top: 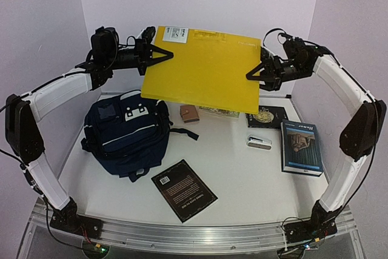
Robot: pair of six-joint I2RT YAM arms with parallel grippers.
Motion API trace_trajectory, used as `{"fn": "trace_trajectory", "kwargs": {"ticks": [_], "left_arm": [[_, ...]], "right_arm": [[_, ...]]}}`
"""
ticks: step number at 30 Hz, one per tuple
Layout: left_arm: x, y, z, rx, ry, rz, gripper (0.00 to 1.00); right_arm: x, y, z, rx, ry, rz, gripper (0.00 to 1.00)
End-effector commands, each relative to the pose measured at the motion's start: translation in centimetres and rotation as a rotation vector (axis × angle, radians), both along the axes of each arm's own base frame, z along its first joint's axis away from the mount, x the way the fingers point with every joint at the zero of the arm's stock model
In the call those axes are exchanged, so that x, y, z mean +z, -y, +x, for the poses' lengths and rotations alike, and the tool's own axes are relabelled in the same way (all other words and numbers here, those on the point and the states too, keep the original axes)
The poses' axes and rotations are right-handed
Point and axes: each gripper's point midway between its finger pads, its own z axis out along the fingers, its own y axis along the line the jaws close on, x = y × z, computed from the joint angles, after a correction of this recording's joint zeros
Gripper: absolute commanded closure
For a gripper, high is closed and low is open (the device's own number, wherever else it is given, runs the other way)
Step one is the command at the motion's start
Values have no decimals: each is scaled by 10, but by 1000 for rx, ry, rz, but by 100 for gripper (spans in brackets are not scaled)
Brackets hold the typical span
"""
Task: Pack the student bag
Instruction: Pick up the files from the center of the board.
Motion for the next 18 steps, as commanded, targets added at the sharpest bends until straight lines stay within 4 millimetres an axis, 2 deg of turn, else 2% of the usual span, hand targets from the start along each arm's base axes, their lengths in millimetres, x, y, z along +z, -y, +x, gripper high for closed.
{"fn": "trace_trajectory", "kwargs": {"ticks": [1,4,5,7,8,9,14,18], "left_arm": [[24,-6,-13,13,70,-59,100],[19,-6,-12,20,64,-57,100],[18,-6,-12,22,68,-61,100],[19,-9,-12,37,77,-69,100],[18,-9,-11,45,75,-67,100],[16,-10,-11,50,71,-65,100],[13,-11,-9,68,58,-92,100],[11,-12,-6,83,47,-101,100]], "right_arm": [[16,-2,13,-26,29,26,72],[14,-2,12,-28,8,28,81],[13,-2,12,-33,-2,25,76],[11,-1,12,-42,-17,20,47],[11,-1,12,-47,-15,17,37],[11,0,13,-50,-14,16,34],[14,0,19,-82,-15,10,37],[14,7,39,-163,-17,6,37]]}}
